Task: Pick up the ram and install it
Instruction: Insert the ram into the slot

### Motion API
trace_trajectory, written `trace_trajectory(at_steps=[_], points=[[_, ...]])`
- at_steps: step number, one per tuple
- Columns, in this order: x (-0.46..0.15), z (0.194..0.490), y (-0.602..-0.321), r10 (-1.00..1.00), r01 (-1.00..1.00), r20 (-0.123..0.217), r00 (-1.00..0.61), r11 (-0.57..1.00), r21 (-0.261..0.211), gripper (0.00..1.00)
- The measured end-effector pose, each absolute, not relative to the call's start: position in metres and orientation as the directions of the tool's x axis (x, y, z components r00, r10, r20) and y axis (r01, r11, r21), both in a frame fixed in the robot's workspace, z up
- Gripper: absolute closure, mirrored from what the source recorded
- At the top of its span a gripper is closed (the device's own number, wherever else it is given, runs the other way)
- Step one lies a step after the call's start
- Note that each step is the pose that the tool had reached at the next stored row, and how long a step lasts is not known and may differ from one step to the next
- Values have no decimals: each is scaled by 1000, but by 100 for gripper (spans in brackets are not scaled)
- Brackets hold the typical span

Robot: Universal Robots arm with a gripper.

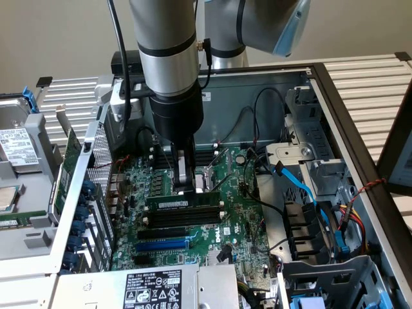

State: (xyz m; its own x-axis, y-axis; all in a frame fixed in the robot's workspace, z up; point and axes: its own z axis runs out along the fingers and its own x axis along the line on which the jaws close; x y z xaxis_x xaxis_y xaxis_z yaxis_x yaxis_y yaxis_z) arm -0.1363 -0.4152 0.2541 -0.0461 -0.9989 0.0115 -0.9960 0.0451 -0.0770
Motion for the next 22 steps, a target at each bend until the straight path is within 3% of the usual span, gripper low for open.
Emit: trace_trajectory(at_steps=[22], points=[[-130,253,-418,-999,-998,-4,-36,37,-50,87]])
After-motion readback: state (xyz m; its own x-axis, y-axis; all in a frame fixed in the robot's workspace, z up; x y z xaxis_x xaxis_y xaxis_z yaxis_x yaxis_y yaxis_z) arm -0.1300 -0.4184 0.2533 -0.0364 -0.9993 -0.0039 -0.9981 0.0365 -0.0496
